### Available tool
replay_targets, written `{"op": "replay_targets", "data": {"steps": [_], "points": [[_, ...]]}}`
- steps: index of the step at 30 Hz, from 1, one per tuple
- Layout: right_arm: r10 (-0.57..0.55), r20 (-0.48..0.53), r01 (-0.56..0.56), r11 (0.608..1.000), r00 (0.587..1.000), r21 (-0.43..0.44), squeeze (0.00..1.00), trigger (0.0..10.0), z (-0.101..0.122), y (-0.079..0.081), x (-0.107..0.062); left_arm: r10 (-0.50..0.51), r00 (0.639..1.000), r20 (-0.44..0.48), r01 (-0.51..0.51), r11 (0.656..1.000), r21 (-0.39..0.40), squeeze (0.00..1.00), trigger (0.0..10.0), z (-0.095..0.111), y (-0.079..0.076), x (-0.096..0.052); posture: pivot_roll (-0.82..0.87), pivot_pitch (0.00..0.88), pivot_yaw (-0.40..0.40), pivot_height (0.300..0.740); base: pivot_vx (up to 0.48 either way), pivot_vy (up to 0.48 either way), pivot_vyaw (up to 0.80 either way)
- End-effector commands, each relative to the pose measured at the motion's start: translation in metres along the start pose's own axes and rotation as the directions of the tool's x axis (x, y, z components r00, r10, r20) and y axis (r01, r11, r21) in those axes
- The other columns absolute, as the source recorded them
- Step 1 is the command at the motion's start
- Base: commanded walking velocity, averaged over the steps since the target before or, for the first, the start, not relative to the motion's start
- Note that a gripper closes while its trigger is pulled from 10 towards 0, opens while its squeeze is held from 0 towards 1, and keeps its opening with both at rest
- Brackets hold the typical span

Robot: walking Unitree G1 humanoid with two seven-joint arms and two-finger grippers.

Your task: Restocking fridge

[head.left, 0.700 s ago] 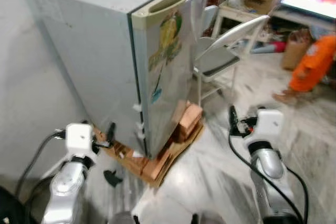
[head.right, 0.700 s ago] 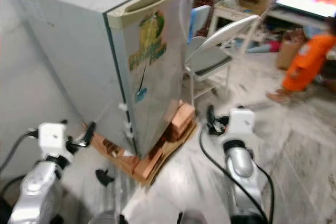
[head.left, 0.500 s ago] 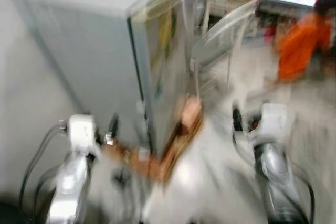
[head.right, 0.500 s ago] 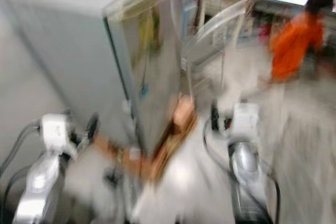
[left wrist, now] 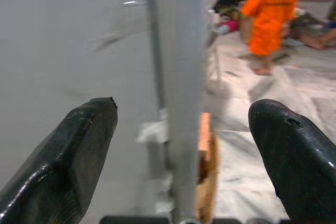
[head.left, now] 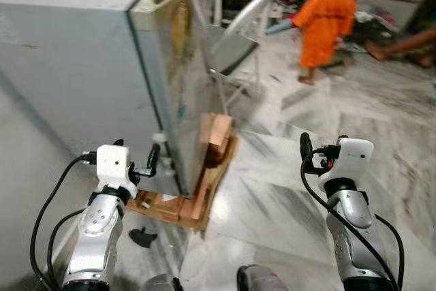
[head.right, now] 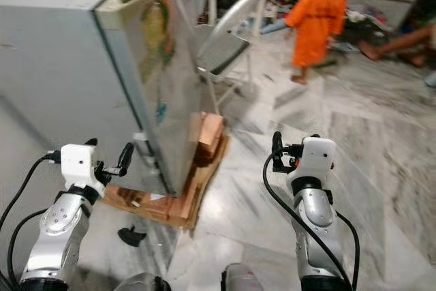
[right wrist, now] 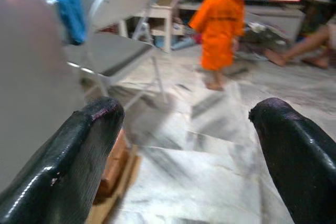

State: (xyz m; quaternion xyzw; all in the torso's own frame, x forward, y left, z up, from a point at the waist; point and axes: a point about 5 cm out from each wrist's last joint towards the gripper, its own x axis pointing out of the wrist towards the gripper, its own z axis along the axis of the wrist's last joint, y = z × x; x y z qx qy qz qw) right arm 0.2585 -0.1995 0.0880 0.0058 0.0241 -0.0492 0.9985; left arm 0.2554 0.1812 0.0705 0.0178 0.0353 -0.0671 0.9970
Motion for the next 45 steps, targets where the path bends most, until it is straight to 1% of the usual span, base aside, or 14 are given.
{"op": "replay_targets", "data": {"steps": [1,10,14,18,20,22,30,34,36,37,39,41,44,45], "points": [[-0.008,0.025,0.008,1.0,1.0,-0.001,0.0,10.0,0.008,0.002,0.003,-0.007,1.0,-0.011,0.007,1.0,0.01,0.0,10.0,0.0,0.001,0.001,-0.05,0.079,0.028,0.74,0.0,0.0,-0.8],[-0.016,0.012,0.015,1.0,1.0,0.017,0.0,10.0,0.006,0.001,0.001,-0.024,1.0,-0.013,0.024,1.0,-0.01,0.0,10.0,0.001,0.001,0.005,-0.05,0.085,0.015,0.74,0.0,0.0,-0.8],[0.0,0.007,0.0,1.0,1.0,0.004,0.0,10.0,0.007,0.002,0.002,-0.006,1.0,0.004,0.006,1.0,-0.01,0.0,10.0,0.005,-0.001,0.022,-0.06,0.094,-0.008,0.74,0.0,0.0,-0.73],[0.01,0.017,-0.01,1.0,1.0,0.003,0.0,10.0,0.01,0.003,0.002,-0.003,1.0,0.015,0.003,1.0,-0.008,0.0,10.0,0.009,-0.004,0.033,-0.07,0.099,-0.009,0.74,0.0,0.0,0.0],[0.012,0.018,-0.012,1.0,1.0,0.006,0.0,10.0,0.011,0.002,0.001,0.018,1.0,0.02,-0.019,1.0,0.013,0.0,10.0,0.011,-0.001,0.038,-0.08,0.107,-0.009,0.74,0.0,0.0,0.0],[0.015,0.015,-0.015,1.0,1.0,0.004,0.0,10.0,0.01,0.001,-0.004,0.047,0.999,0.025,-0.047,0.999,0.013,0.0,10.0,0.014,0.004,0.043,-0.09,0.107,-0.009,0.74,0.0,0.0,0.0],[0.024,-0.009,-0.024,1.0,1.0,-0.005,0.0,10.0,0.007,-0.007,-0.013,0.086,0.996,0.032,-0.087,0.996,0.013,0.0,10.0,0.017,0.015,0.048,-0.09,0.116,-0.01,0.74,0.0,0.0,0.0],[0.033,-0.038,-0.034,0.999,0.999,-0.031,0.0,10.0,0.003,-0.011,-0.015,0.026,0.998,0.055,-0.025,1.0,-0.017,0.0,10.0,0.024,0.008,0.055,-0.09,0.117,-0.01,0.74,0.0,0.0,0.0],[0.032,-0.078,-0.037,0.998,0.996,-0.056,0.0,10.0,-0.003,-0.016,-0.019,-0.045,0.997,0.062,0.048,0.998,-0.037,0.0,10.0,0.029,-0.001,0.057,-0.09,0.12,-0.01,0.74,0.0,0.0,0.0],[0.032,-0.078,-0.037,0.998,0.996,-0.056,0.0,10.0,-0.003,-0.016,-0.019,-0.045,0.997,0.062,0.048,0.998,-0.037,0.0,10.0,0.029,-0.001,0.057,-0.09,0.12,-0.01,0.74,0.0,0.0,0.0],[0.017,-0.124,-0.025,0.997,0.992,-0.07,0.0,10.0,-0.012,-0.023,-0.023,-0.104,0.992,0.067,0.105,0.994,-0.018,0.0,10.0,0.031,-0.009,0.058,-0.09,0.122,-0.009,0.74,0.0,0.0,0.0],[0.007,-0.143,-0.016,0.998,0.99,-0.059,0.0,10.0,-0.015,-0.026,-0.025,-0.118,0.99,0.076,0.118,0.993,-0.001,0.0,10.0,0.032,-0.013,0.059,-0.09,0.122,-0.008,0.74,0.0,0.0,0.0],[0.008,-0.144,-0.016,0.998,0.99,-0.057,0.0,10.0,-0.015,-0.026,-0.025,-0.108,0.992,0.071,0.109,0.994,-0.005,0.0,10.0,0.03,-0.012,0.063,-0.09,0.123,-0.008,0.74,0.0,0.0,0.0],[0.01,-0.144,-0.019,0.998,0.989,-0.056,0.0,10.0,-0.015,-0.025,-0.025,-0.101,0.993,0.067,0.101,0.995,0.007,0.0,10.0,0.03,-0.012,0.066,-0.09,0.123,-0.009,0.74,0.0,0.0,0.0]]}}
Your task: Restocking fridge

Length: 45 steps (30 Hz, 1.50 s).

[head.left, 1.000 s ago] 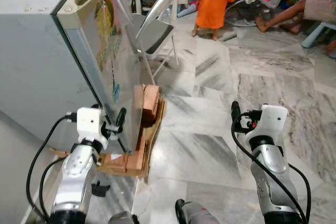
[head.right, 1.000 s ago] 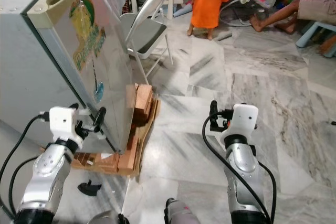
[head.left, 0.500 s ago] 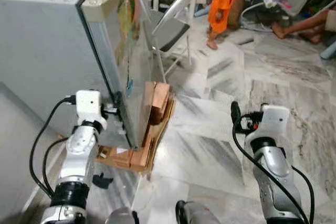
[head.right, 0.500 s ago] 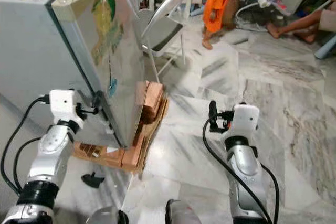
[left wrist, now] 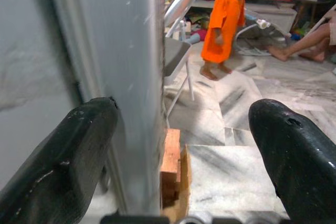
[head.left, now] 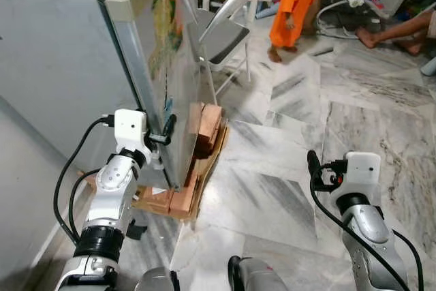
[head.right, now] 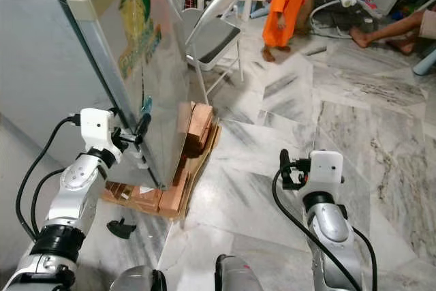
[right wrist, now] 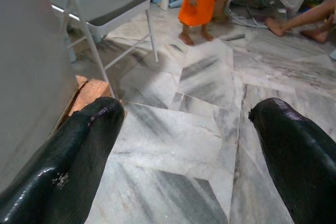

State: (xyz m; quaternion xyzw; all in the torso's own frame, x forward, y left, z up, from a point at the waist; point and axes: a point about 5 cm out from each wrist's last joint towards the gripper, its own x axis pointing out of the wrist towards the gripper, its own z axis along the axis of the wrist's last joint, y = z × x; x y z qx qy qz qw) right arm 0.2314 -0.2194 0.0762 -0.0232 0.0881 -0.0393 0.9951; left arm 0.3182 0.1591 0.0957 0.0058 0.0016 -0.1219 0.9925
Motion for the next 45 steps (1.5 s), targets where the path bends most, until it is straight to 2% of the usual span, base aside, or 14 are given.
{"op": "replay_targets", "data": {"steps": [1,10,13,21,26,34,42,45], "points": [[0.001,-0.019,0.0,1.0,1.0,0.006,0.0,10.0,-0.002,-0.002,-0.001,0.011,1.0,-0.006,-0.011,1.0,0.024,0.0,10.0,-0.001,0.001,0.004,-0.1,0.123,-0.008,0.74,0.0,0.0,0.0],[0.021,0.011,-0.021,1.0,1.0,-0.01,0.0,10.0,0.004,0.0,-0.003,0.042,0.999,0.007,-0.042,0.999,0.032,0.0,10.0,0.009,0.003,0.02,-0.11,0.12,-0.002,0.74,0.0,0.0,0.0],[0.058,-0.013,-0.058,0.998,0.998,-0.016,0.0,10.0,-0.001,0.001,-0.009,0.021,1.0,0.014,-0.022,0.998,0.059,0.0,10.0,0.013,-0.003,0.028,-0.1,0.114,-0.005,0.74,0.0,0.0,0.0],[0.031,-0.097,-0.035,0.998,0.995,-0.045,0.0,10.0,-0.022,-0.017,-0.026,0.007,0.999,0.033,-0.009,0.997,0.078,0.0,10.0,0.026,-0.011,0.044,-0.11,0.106,0.005,0.74,0.0,0.0,0.0],[0.035,-0.097,-0.039,0.998,0.995,-0.042,0.0,10.0,-0.023,-0.014,-0.027,0.008,0.999,0.046,-0.012,0.996,0.085,0.0,10.0,0.029,-0.015,0.048,-0.12,0.103,0.012,0.74,0.0,0.0,0.0],[0.036,-0.093,-0.04,0.999,0.995,-0.037,0.0,10.0,-0.024,-0.013,-0.027,0.074,0.996,0.046,-0.077,0.993,0.086,0.0,10.0,0.029,-0.008,0.049,-0.11,0.104,0.016,0.74,0.0,0.0,0.0],[0.063,-0.072,-0.066,0.997,0.995,-0.048,0.0,10.0,-0.019,-0.007,-0.022,0.076,0.996,0.049,-0.08,0.993,0.084,0.0,10.0,0.029,-0.011,0.051,-0.12,0.109,0.012,0.74,0.0,0.0,0.0],[0.078,-0.067,-0.081,0.996,0.995,-0.045,0.0,10.0,-0.017,-0.006,-0.021,0.047,0.997,0.054,-0.051,0.996,0.072,0.0,10.0,0.031,-0.017,0.053,-0.12,0.111,0.011,0.74,0.0,0.0,0.0]]}}
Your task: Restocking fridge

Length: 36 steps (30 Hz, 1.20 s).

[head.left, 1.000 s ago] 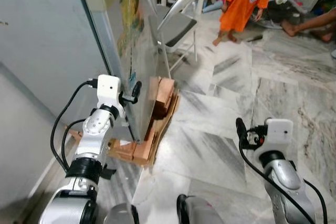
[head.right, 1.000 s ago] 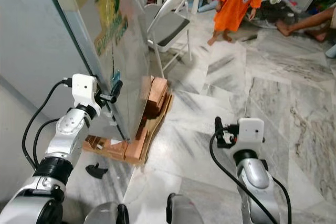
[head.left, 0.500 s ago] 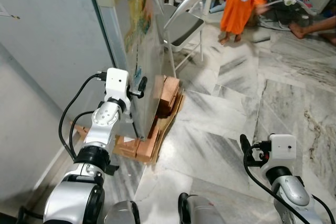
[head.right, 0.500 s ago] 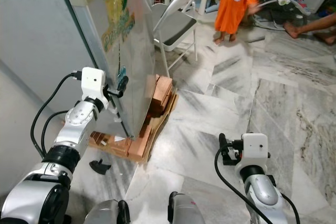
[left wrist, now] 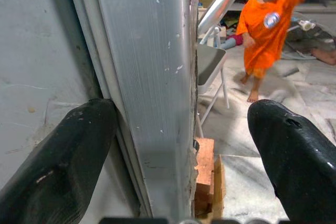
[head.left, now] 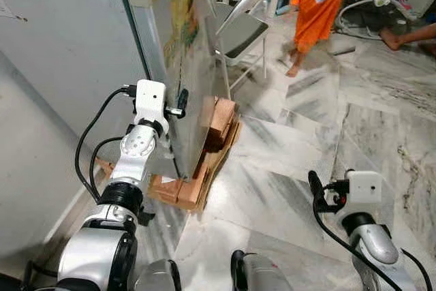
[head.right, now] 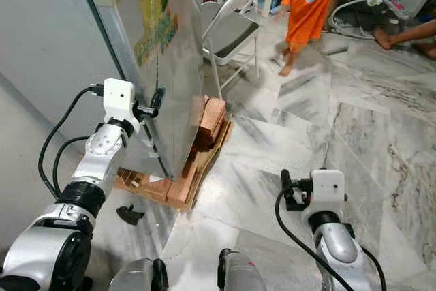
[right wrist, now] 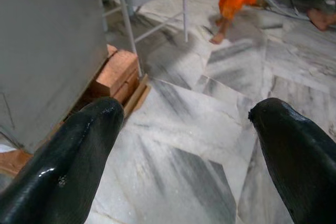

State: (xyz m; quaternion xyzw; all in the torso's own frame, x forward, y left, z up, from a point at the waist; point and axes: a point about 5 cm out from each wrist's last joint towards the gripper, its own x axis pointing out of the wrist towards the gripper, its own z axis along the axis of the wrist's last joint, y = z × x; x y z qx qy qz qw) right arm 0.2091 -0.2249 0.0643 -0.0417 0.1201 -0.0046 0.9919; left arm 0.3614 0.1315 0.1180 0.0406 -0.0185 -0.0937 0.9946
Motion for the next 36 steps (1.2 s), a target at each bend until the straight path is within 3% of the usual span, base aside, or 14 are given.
{"op": "replay_targets", "data": {"steps": [1,6,10,11,13,14,15,17,22,23,27,28,29,36], "points": [[0.017,-0.004,-0.017,1.0,1.0,-0.004,0.0,10.0,-0.001,0.001,-0.001,-0.015,1.0,0.024,0.016,1.0,-0.005,0.0,10.0,0.008,-0.002,0.005,-0.12,0.111,0.011,0.74,0.0,0.0,0.0],[0.036,-0.039,-0.037,0.999,0.999,-0.007,0.0,10.0,-0.007,0.004,-0.001,-0.181,0.981,0.075,0.184,0.982,-0.04,0.0,10.0,0.021,-0.033,0.011,-0.11,0.111,0.007,0.74,0.0,0.0,0.0],[0.067,-0.098,-0.069,0.997,0.993,-0.016,0.0,10.0,-0.016,0.006,-0.002,-0.39,0.907,0.156,0.389,0.92,0.038,0.0,10.0,0.042,-0.076,0.009,-0.1,0.106,0.005,0.74,0.0,0.0,0.0],[0.078,-0.12,-0.081,0.997,0.99,-0.016,0.0,10.0,-0.02,0.007,-0.003,-0.542,0.809,0.228,0.541,0.838,0.072,0.0,10.0,0.064,-0.117,0.001,-0.1,0.103,0.005,0.74,0.0,0.0,0.0],[0.078,-0.118,-0.08,0.997,0.99,-0.009,0.0,10.0,-0.02,0.007,-0.003,-0.659,0.691,0.297,0.66,0.743,0.111,0.0,10.0,0.087,-0.156,-0.012,-0.1,0.1,0.006,0.74,0.0,0.0,0.0],[0.077,-0.114,-0.078,0.997,0.99,-0.004,0.0,10.0,-0.02,0.007,-0.003,-0.69,0.644,0.33,0.701,0.705,0.106,0.0,10.0,0.098,-0.17,-0.019,-0.1,0.099,0.009,0.74,0.0,0.0,0.0],[0.077,-0.114,-0.078,0.997,0.99,-0.004,0.0,10.0,-0.02,0.007,-0.003,-0.69,0.644,0.33,0.701,0.705,0.106,0.0,10.0,0.098,-0.17,-0.019,-0.1,0.099,0.009,0.74,0.0,0.0,0.0],[0.075,-0.107,-0.075,0.997,0.991,0.003,0.0,10.0,-0.019,0.007,-0.002,-0.73,0.551,0.405,0.77,0.632,0.092,0.0,10.0,0.122,-0.195,-0.032,-0.11,0.097,0.013,0.74,0.0,0.0,0.0],[0.077,-0.095,-0.076,0.997,0.993,0.01,0.0,10.0,-0.018,0.009,-0.003,-0.706,0.574,0.415,0.756,0.652,0.063,0.0,10.0,0.123,-0.192,-0.027,-0.11,0.096,0.017,0.74,0.0,0.0,0.0],[0.08,-0.095,-0.078,0.997,0.992,0.018,0.0,10.0,-0.019,0.009,-0.003,-0.668,0.633,0.391,0.711,0.701,0.047,0.0,10.0,0.115,-0.176,-0.019,-0.11,0.096,0.019,0.74,0.0,0.0,0.0],[0.087,-0.086,-0.085,0.996,0.992,0.032,0.0,10.0,-0.019,0.011,-0.002,-0.594,0.731,0.336,0.62,0.784,0.035,0.0,10.0,0.101,-0.137,-0.013,-0.1,0.095,0.022,0.74,0.0,0.0,0.0],[0.087,-0.086,-0.085,0.996,0.992,0.032,0.0,10.0,-0.019,0.011,-0.002,-0.594,0.731,0.336,0.62,0.784,0.035,0.0,10.0,0.101,-0.137,-0.013,-0.1,0.095,0.022,0.74,0.0,0.0,0.0],[0.09,-0.083,-0.088,0.996,0.993,0.032,0.0,10.0,-0.019,0.012,-0.001,-0.565,0.761,0.319,0.586,0.809,0.034,0.0,10.0,0.095,-0.123,-0.013,-0.1,0.095,0.022,0.74,0.0,0.0,0.0],[0.077,-0.012,-0.077,0.997,0.997,0.01,0.0,10.0,-0.003,0.014,0.008,-0.469,0.855,0.223,0.464,0.883,0.076,0.0,10.0,0.061,-0.076,-0.028,-0.08,0.099,0.022,0.74,0.069,-0.078,0.0]]}}
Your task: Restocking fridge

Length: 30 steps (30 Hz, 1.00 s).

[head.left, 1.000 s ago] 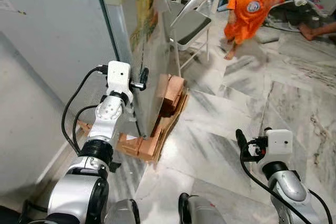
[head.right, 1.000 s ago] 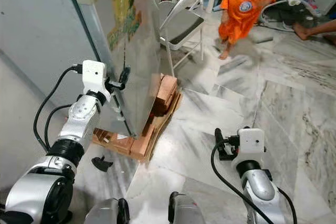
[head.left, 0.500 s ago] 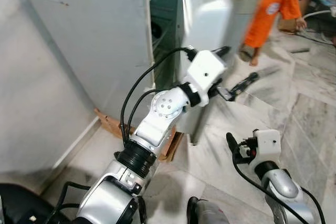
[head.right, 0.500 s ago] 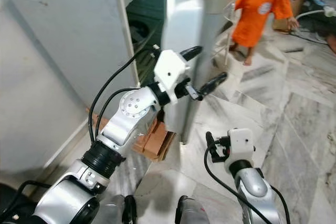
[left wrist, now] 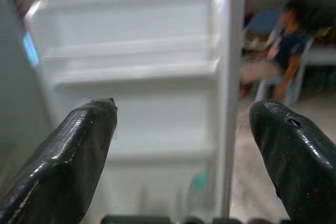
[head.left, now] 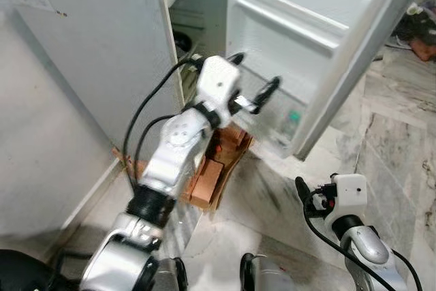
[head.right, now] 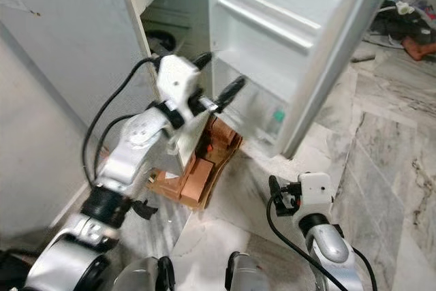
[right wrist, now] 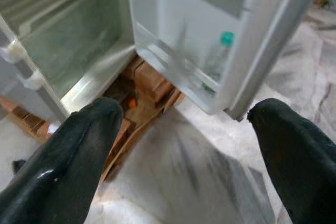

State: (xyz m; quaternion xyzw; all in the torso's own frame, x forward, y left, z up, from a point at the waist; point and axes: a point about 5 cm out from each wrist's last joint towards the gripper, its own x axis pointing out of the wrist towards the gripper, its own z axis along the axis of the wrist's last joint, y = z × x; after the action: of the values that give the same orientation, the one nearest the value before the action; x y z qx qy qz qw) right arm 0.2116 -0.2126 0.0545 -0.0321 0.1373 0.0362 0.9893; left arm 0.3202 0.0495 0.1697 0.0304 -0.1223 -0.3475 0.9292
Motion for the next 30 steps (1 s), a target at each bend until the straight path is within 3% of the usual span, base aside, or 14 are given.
{"op": "replay_targets", "data": {"steps": [1,3,11,16,25,30], "points": [[-0.012,0.03,0.011,1.0,0.999,0.007,0.0,10.0,0.008,0.001,0.006,0.044,0.999,-0.014,-0.044,0.999,0.032,0.0,10.0,0.001,0.008,-0.015,-0.07,0.1,0.024,0.74,0.27,-0.292,0.0],[-0.014,0.051,0.013,1.0,0.999,0.018,0.0,10.0,0.016,0.004,0.012,0.105,0.993,-0.056,-0.102,0.993,0.051,0.0,10.0,-0.004,0.015,-0.035,-0.05,0.103,0.028,0.74,0.278,-0.319,0.0],[0.024,0.102,-0.024,1.0,0.995,-0.005,0.0,10.0,0.031,0.016,0.026,0.182,0.978,-0.105,-0.175,0.982,0.073,0.0,10.0,-0.009,0.021,-0.061,-0.03,0.12,0.026,0.74,0.33,-0.326,-0.41],[0.027,0.137,-0.028,1.0,0.99,0.012,0.0,10.0,0.041,0.025,0.036,0.255,0.951,-0.178,-0.245,0.967,0.076,0.0,10.0,-0.025,0.027,-0.087,-0.03,0.113,0.007,0.74,0.349,-0.325,-0.8],[-0.01,0.109,0.003,0.998,0.994,0.069,0.0,10.0,0.032,0.021,0.036,0.283,0.922,-0.264,-0.276,0.959,0.064,0.0,10.0,-0.041,0.026,-0.109,-0.05,0.092,0.006,0.74,0.349,-0.325,-0.74],[-0.006,0.108,-0.001,0.998,0.994,0.07,0.0,10.0,0.032,0.022,0.037,0.287,0.92,-0.266,-0.282,0.958,0.056,0.0,10.0,-0.044,0.024,-0.107,-0.06,0.085,0.006,0.74,0.349,-0.324,-0.77]]}}
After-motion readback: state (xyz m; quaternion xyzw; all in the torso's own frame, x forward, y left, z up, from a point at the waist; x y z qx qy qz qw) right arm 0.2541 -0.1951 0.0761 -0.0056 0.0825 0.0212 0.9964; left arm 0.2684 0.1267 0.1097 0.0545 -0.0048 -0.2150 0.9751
